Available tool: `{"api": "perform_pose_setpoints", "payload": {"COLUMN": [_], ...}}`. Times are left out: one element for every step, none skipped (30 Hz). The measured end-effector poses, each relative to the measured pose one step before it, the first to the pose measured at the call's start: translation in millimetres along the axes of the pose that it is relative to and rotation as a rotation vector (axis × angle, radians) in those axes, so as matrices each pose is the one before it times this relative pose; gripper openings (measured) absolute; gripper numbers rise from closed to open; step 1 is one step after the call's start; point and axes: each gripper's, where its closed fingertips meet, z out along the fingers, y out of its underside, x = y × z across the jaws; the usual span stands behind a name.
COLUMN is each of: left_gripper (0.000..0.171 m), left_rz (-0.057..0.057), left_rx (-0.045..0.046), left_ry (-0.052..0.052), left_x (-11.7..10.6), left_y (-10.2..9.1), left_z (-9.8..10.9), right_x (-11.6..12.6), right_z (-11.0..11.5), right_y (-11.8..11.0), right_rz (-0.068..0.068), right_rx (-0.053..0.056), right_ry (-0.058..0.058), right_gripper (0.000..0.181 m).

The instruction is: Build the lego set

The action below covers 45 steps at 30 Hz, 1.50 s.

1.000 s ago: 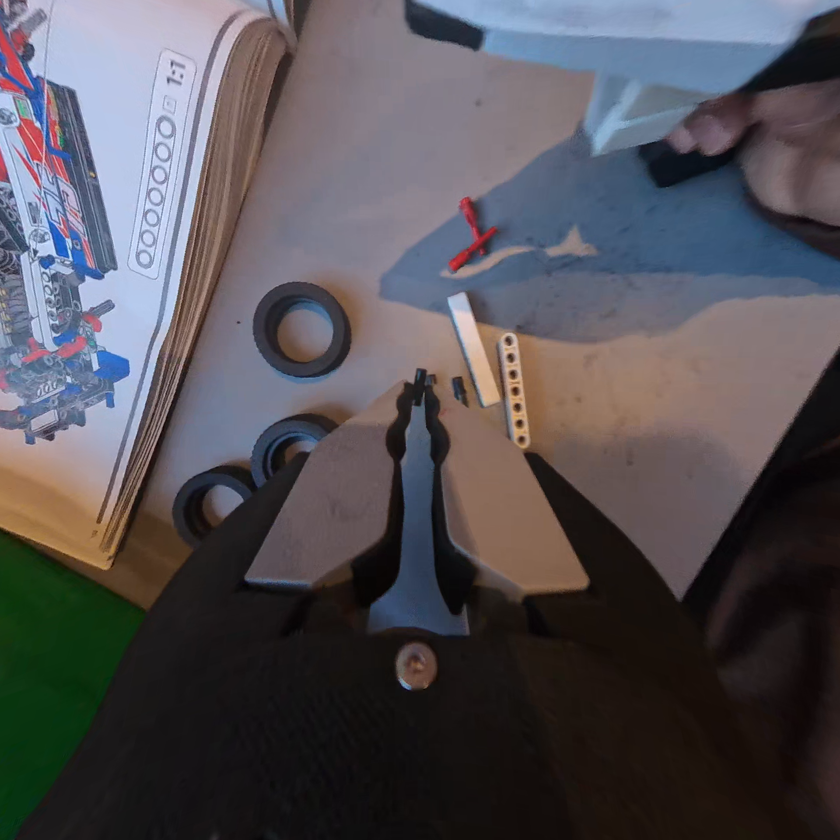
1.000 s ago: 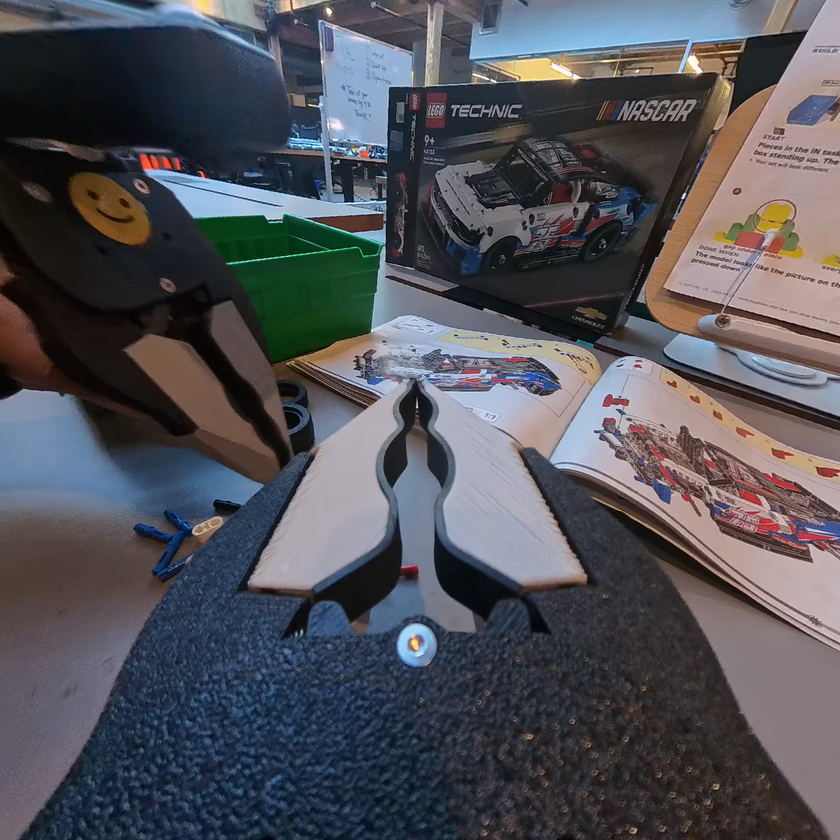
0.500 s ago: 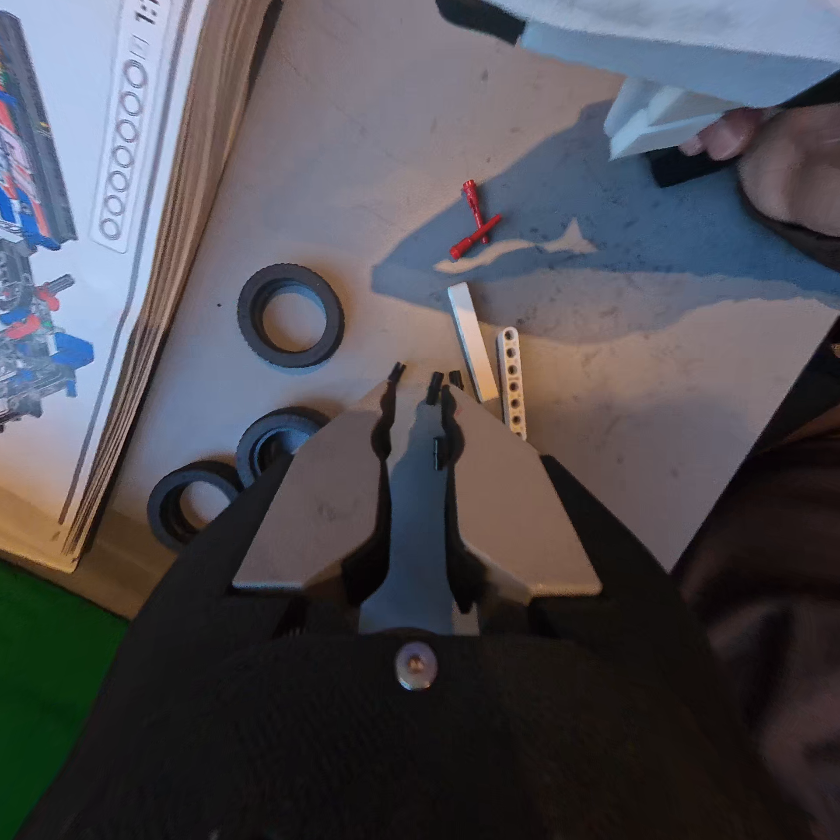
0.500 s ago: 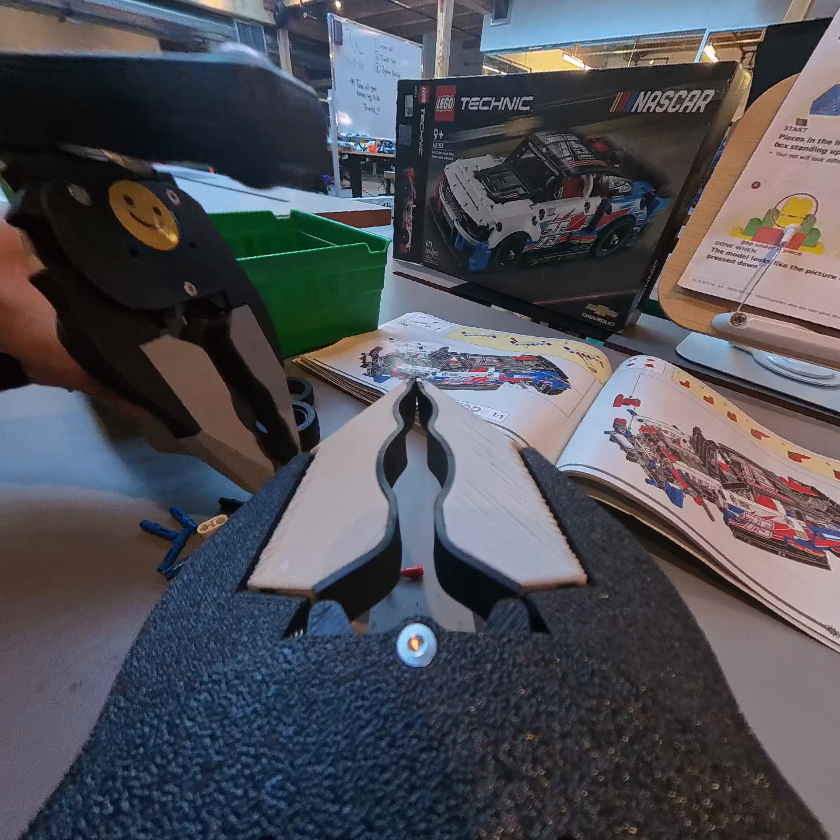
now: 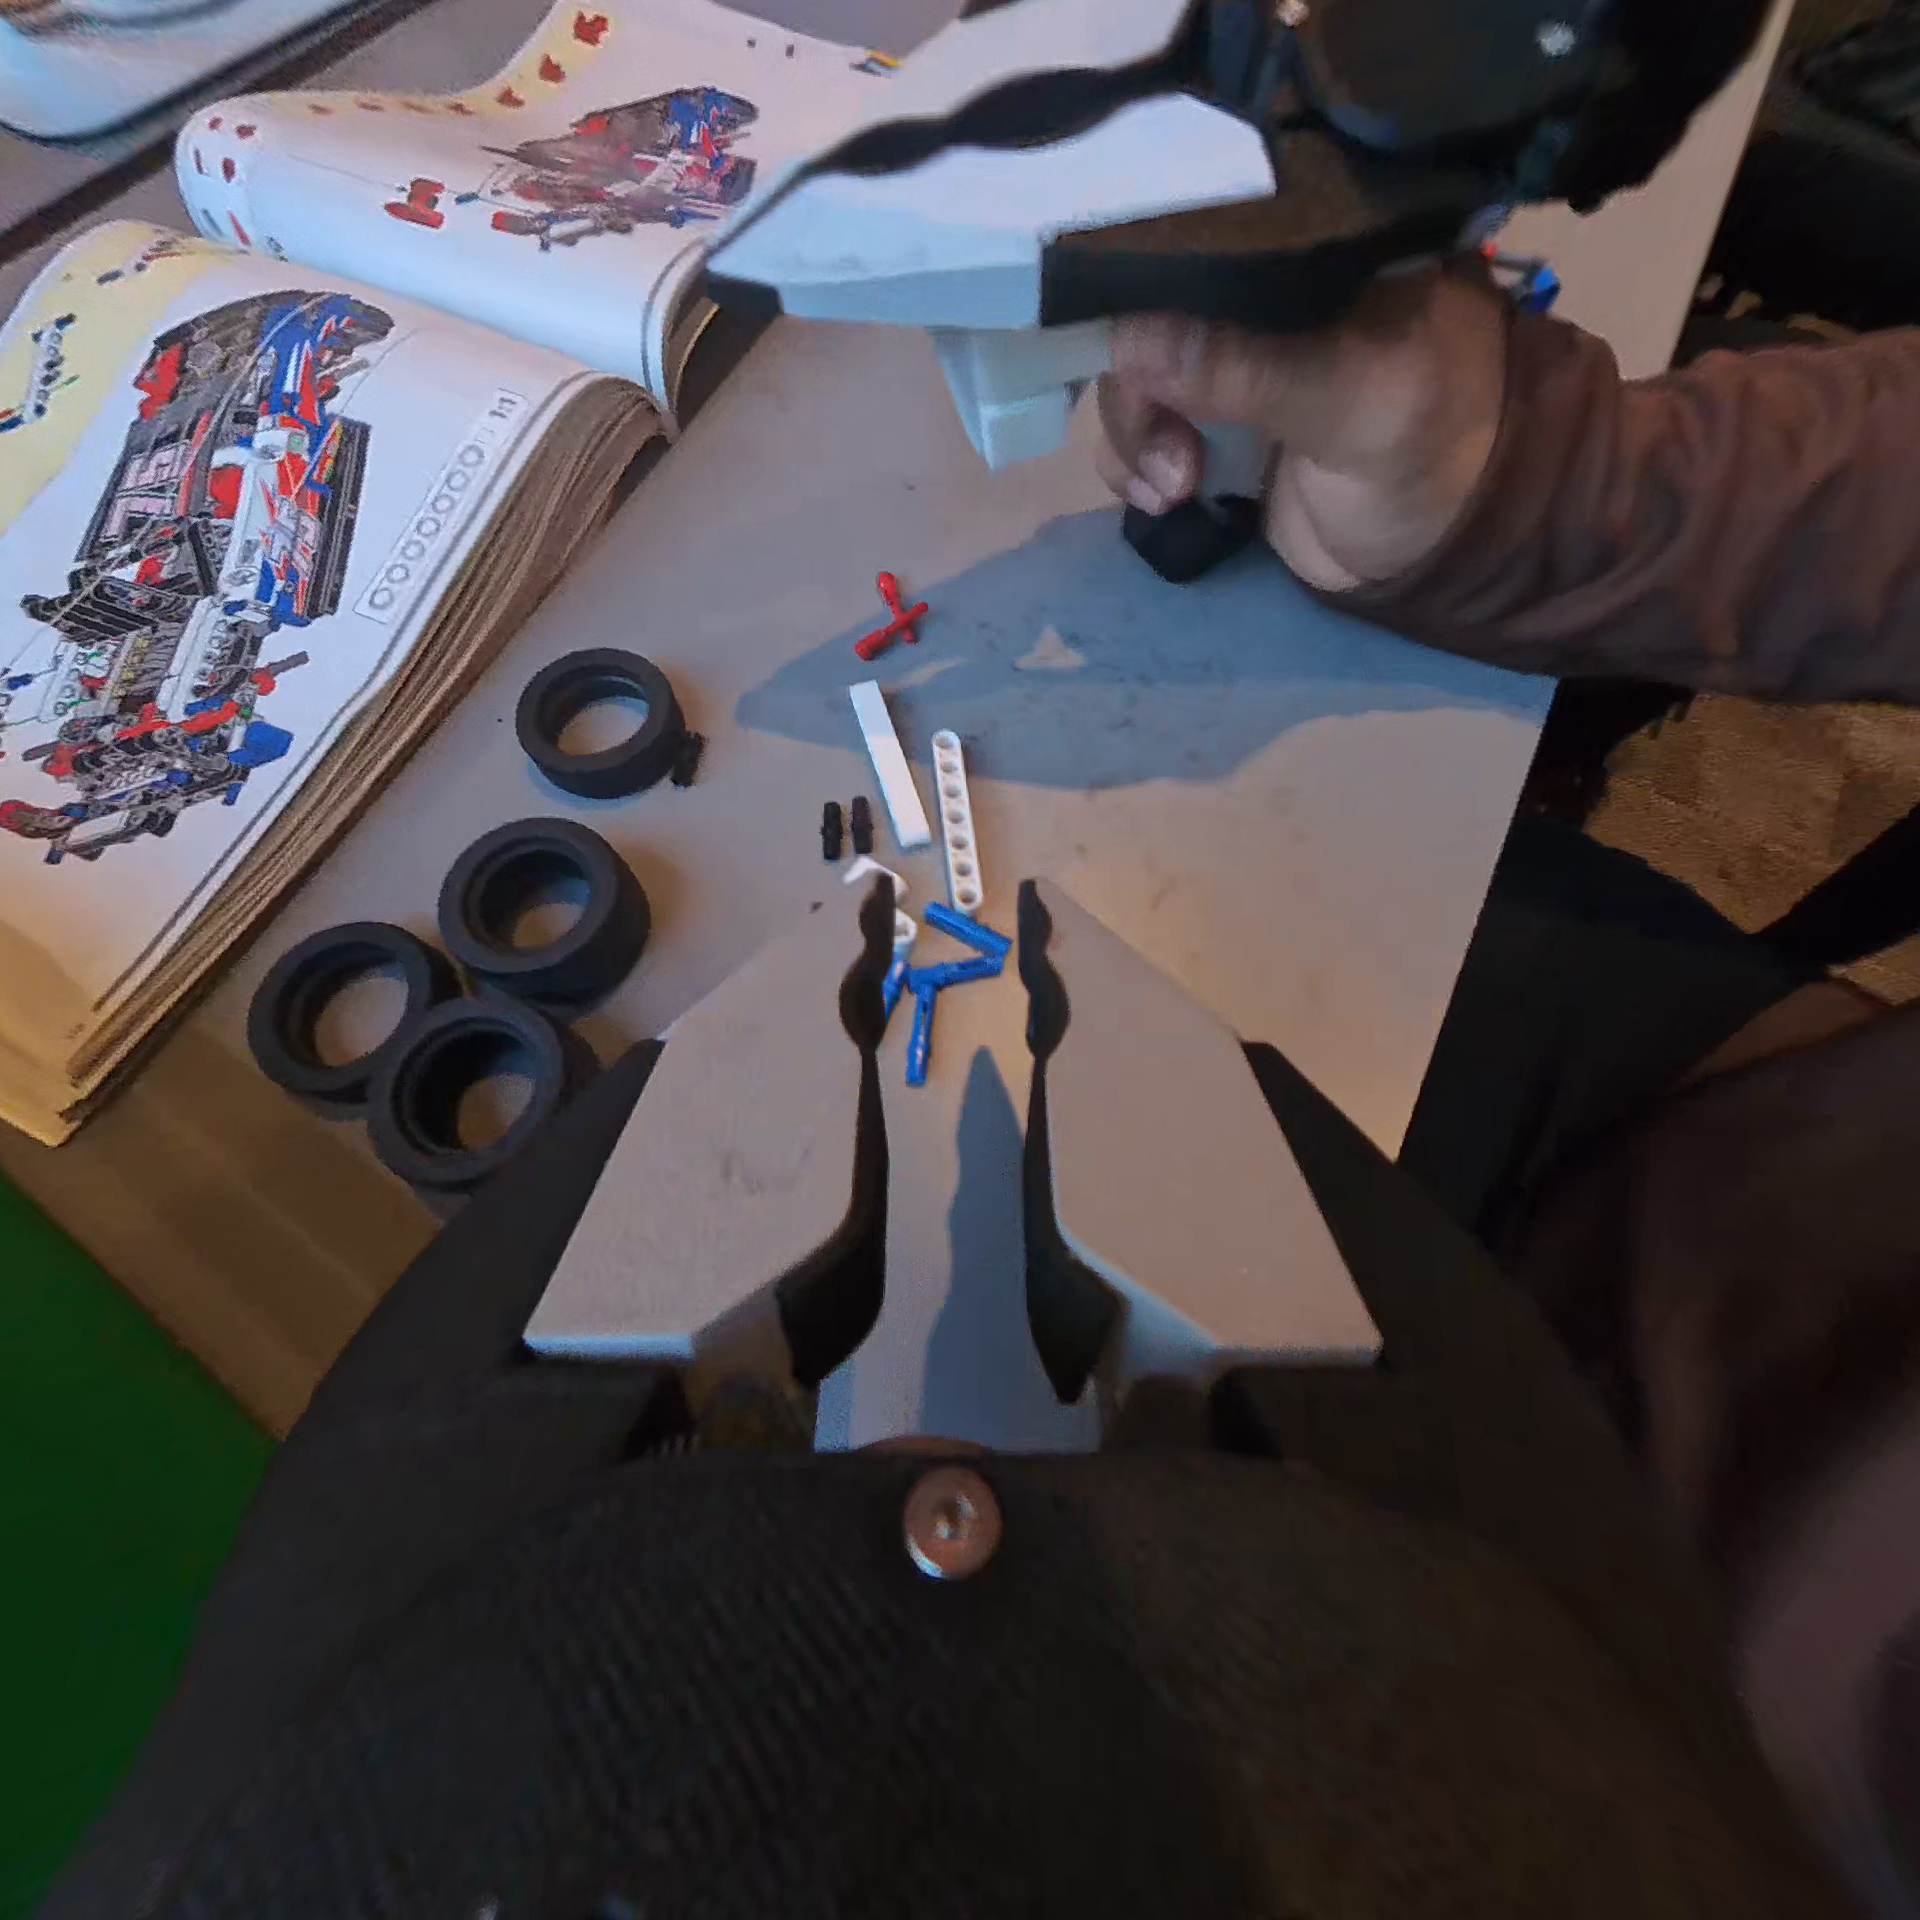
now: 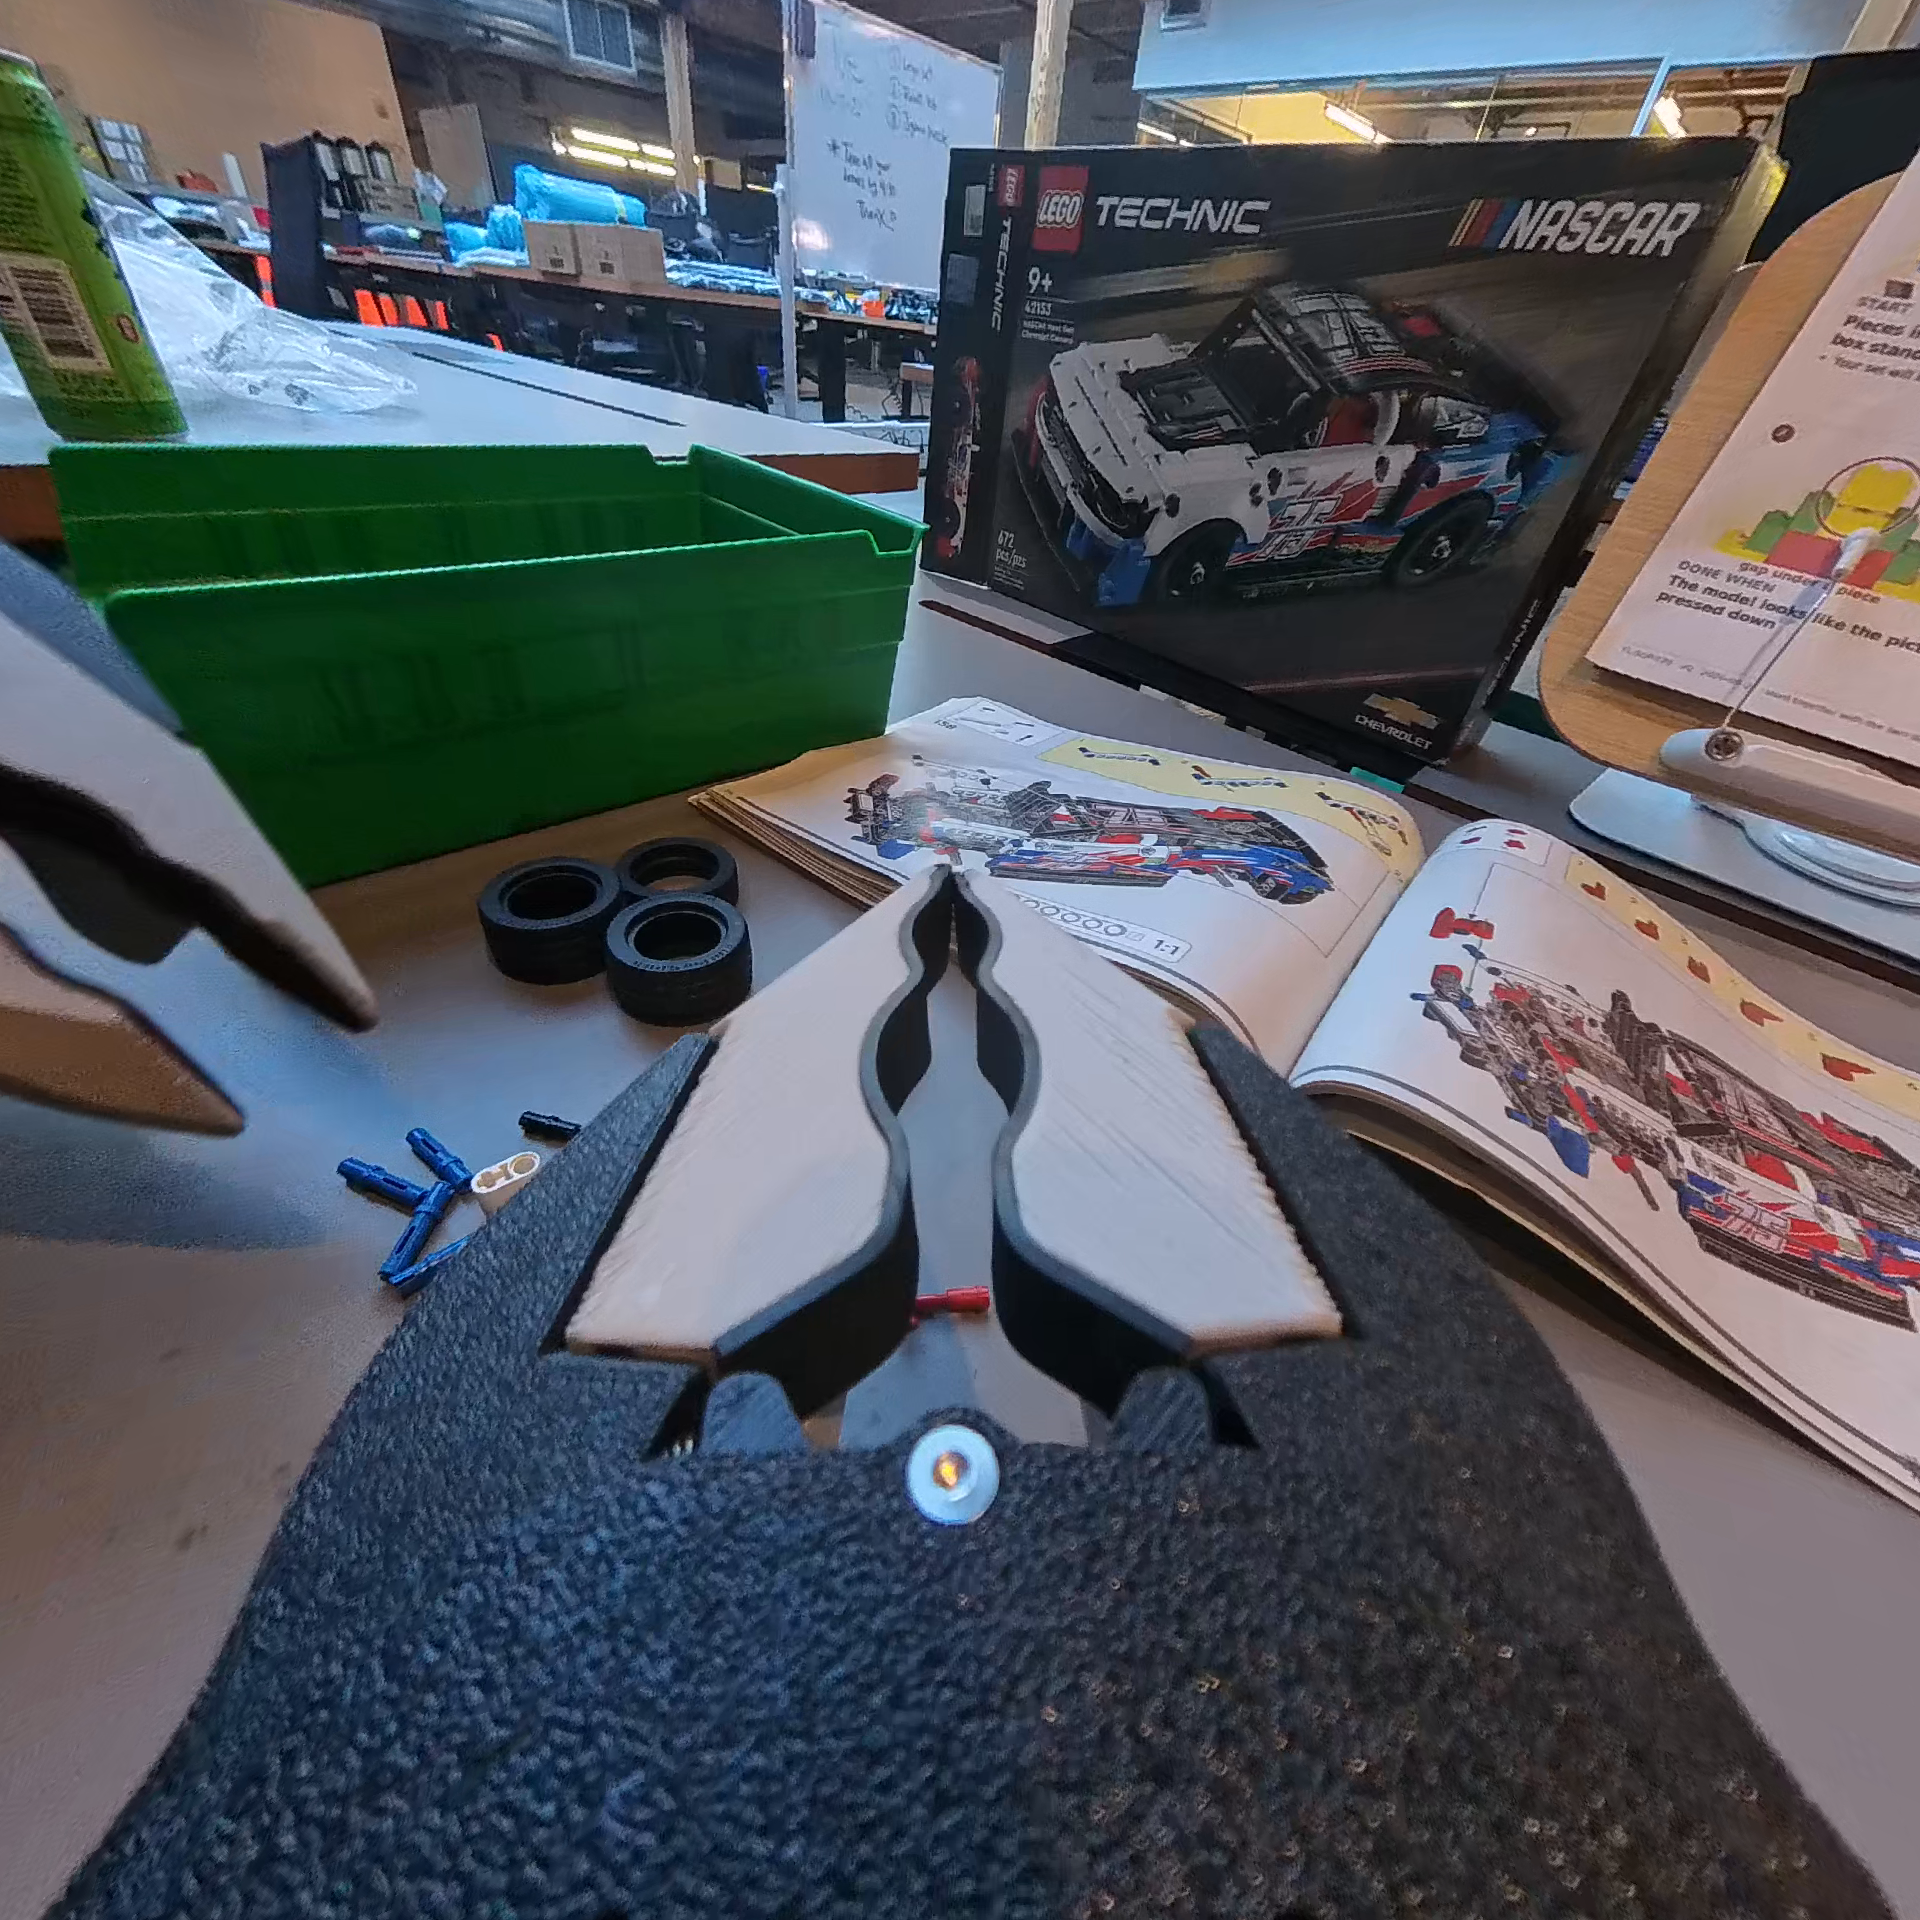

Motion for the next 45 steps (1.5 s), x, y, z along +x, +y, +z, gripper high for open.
{"api": "perform_pose_setpoints", "payload": {"left_gripper": [0.02,0.02,0.02,0.02,0.02,0.019,0.02,0.022,0.021,0.021,0.022,0.023,0.023,0.023,0.023,0.022,0.022,0.021,0.021,0.021,0.021,0.02,0.02,0.02,0.02,0.02,0.02,0.02,0.02,0.02,0.02,0.02,0.02,0.02,0.02,0.02,0.02,0.02,0.02,0.02,0.02,0.02,0.02,0.02,0.021], "left_rz": [0.0161,0.0101,0.0065,0.0,-0.0046,-0.0003,-0.0061,0.0001,-0.0009,-0.0083,-0.0127,-0.0086,-0.0011,0.0057,0.0108,0.0163,0.0203,0.0182,0.0137,0.0109,0.0079,0.0028,-0.0032,-0.0067,-0.0088,-0.0103,-0.0093,-0.0081,-0.0071,-0.0053,-0.0036,-0.0016,-0.0006,-0.0012,-0.0015,-0.0009,-0.0008,-0.0004,0.0017,0.0036,0.0041,0.0045,0.0045,0.0035,0.0026], "left_rx": [0.01736,0.02068,0.0172,0.01499,0.01788,0.01407,-0.00193,0.02189,0.02839,0.02477,0.02143,0.02305,0.01868,0.01024,0.00246,0.0003,-0.00192,-0.00741,-0.00902,-0.00488,-0.00048,0.00262,0.00315,0.00387,0.0034,0.00237,0.00391,0.00324,0.00129,0.00086,-0.00025,-0.00124,-0.00272,-0.00445,-0.00293,-0.00115,-0.00091,-0.00133,-0.00039,-0.00021,-0.00072,-0.00102,-0.00075,-0.00001,0.00069], "left_ry": [0.0013,-0.0084,-0.0001,0.0087,0.0026,0.0031,0.0054,0.0142,0.0218,0.0157,0.01,0.0042,-0.0031,-0.0071,-0.0056,-0.0057,-0.004,-0.0006,-0.0012,-0.0021,0.0023,0.0032,0.0013,-0.0002,0.0034,0.0045,0.0007,0.0019,0.0027,0.0001,-0.0001,-0.0001,0.0004,0.003,0.0011,-0.0006,0.0,-0.0012,-0.0023,-0.0025,-0.003,-0.0032,-0.0033,-0.0029,-0.0025], "left_x": [2.54,0.31,0.81,1.25,0.13,0.19,-0.05,1.14,1.74,0.48,-0.55,-0.79,-0.78,-0.41,0.38,0.94,1.44,1.6,1.3,0.84,0.95,0.62,-0.3,-0.87,-0.62,-0.61,-1.01,-0.73,-0.53,-0.7,-0.52,-0.36,-0.2,0.17,-0.18,-0.31,-0.07,-0.18,-0.16,0.12,0.07,0.06,0.08,0.01,0.0], "left_y": [4.56,3.56,3.44,3.57,3.31,3.67,1.52,-2.38,-3.4,-2.89,-2.53,-2.85,-2.3,-1.24,-0.19,-0.09,0.18,0.89,1.13,0.53,0.02,-0.25,-0.44,-0.34,-0.41,-0.24,-0.48,-0.36,-0.19,-0.1,0.09,0.03,0.33,0.52,0.27,0.14,0.15,0.13,0.03,0.03,0.06,0.16,0.08,0.02,-0.16], "left_z": [-0.87,-1.36,-1.42,-0.83,-0.4,0.05,-1.09,-1.93,-2.34,-2.22,-2.07,-2.17,-1.85,-1.01,-0.32,0.06,0.41,0.84,0.85,0.62,0.18,-0.14,-0.2,-0.31,-0.26,-0.15,-0.32,-0.22,-0.12,0.02,0.12,0.29,0.49,0.5,0.41,0.23,0.15,0.03,0.03,0.01,0.05,0.14,-0.01,-0.06,-0.08], "right_x": [-0.36,-0.15,-0.09,-0.21,-0.39,-0.45,-0.45,-0.55,-0.48,-0.52,-0.59,-0.41,-0.62,-0.34,-0.11,0.07,0.03,-0.08,-0.11,-0.42,-0.57,-0.5,-0.61,-0.51,-0.32,-0.08,-0.1,-0.09,-0.11,-0.04,0.0,-0.01,-0.29,-0.07,-0.06,-0.12,-0.18,-0.34,-0.38,-0.65,-1.18,-1.44,-1.19,-1.43,-1.68], "right_z": [0.57,0.69,0.61,0.52,0.46,0.6,0.61,0.56,0.45,0.47,0.33,0.3,0.24,0.19,0.1,0.13,0.12,0.32,0.45,0.45,0.34,0.44,0.37,0.53,0.49,0.32,0.32,0.28,0.31,0.44,0.31,0.29,0.28,0.12,0.09,-0.12,-0.08,-0.13,-0.1,-0.15,-0.25,-0.14,-0.1,-0.08,0.1], "right_y": [0.22,0.6,0.52,0.3,0.3,0.3,0.27,0.24,0.18,0.0,0.01,-0.06,-0.09,0.01,0.04,-0.29,-0.41,-0.16,0.0,-0.1,-0.13,-0.19,-0.17,0.02,-0.08,-0.27,-0.3,-0.37,-0.3,-0.19,-0.3,-0.13,-0.21,-0.01,-0.03,-0.11,-0.16,-0.15,-0.18,-0.17,-0.09,0.01,0.08,0.31,0.32], "right_rz": [0.0004,0.0003,-0.0006,-0.0016,-0.0027,-0.0036,-0.0039,-0.004,-0.0035,-0.0023,-0.0021,-0.0009,0.0006,0.0011,0.0025,0.0031,0.0028,0.003,0.0024,0.0011,0.0005,-0.0003,-0.0006,0.0005,0.0015,0.0025,0.0035,0.0039,0.0044,0.0042,0.0038,0.0031,0.0025,0.0012,-0.0001,-0.0011,-0.0021,-0.0028,-0.004,-0.004,-0.0029,-0.0043,-0.0055,-0.0055,-0.0055], "right_rx": [-0.0021,-0.0042,-0.0045,-0.0021,-0.0023,-0.0025,-0.0023,-0.0021,-0.0015,-0.0008,0.0001,0.0001,0.0004,0.0,0.0,0.0017,0.0025,0.0013,-0.0001,-0.0003,0.0006,0.0009,0.0008,-0.0006,0.0002,0.0013,0.0022,0.0021,0.0016,0.0014,0.0015,0.001,0.0008,0.0,0.0001,0.0008,0.0011,0.0009,0.001,0.0009,0.0003,-0.0007,-0.0014,-0.0024,-0.0033], "right_ry": [-0.0018,-0.0015,0.0,-0.0001,-0.0004,-0.0004,-0.0006,-0.0008,-0.001,-0.0017,-0.0024,-0.0026,-0.0038,-0.0035,-0.0027,-0.0016,-0.0014,-0.0023,-0.0025,-0.0034,-0.0031,-0.0026,-0.003,-0.0029,-0.0025,-0.0017,-0.0016,-0.0024,-0.0029,-0.0026,-0.0015,-0.0018,-0.0032,-0.001,-0.0001,0.0003,0.0004,0.0004,0.0006,0.0002,-0.0025,-0.0032,-0.0015,-0.0028,-0.006], "right_gripper": [0.0,0.0,0.0,0.0,0.0,0.0,0.0,0.0,0.0,0.0,0.0,0.0,0.0,0.0,0.0,0.0,0.0,0.0,0.0,0.0,0.0,0.0,0.0,0.0,0.0,0.0,0.0,0.0,0.0,0.0,0.0,0.0,0.0,0.0,0.0,0.0,0.0,0.0,0.0,0.0,0.0,0.0,0.0,0.0,0.0]}}
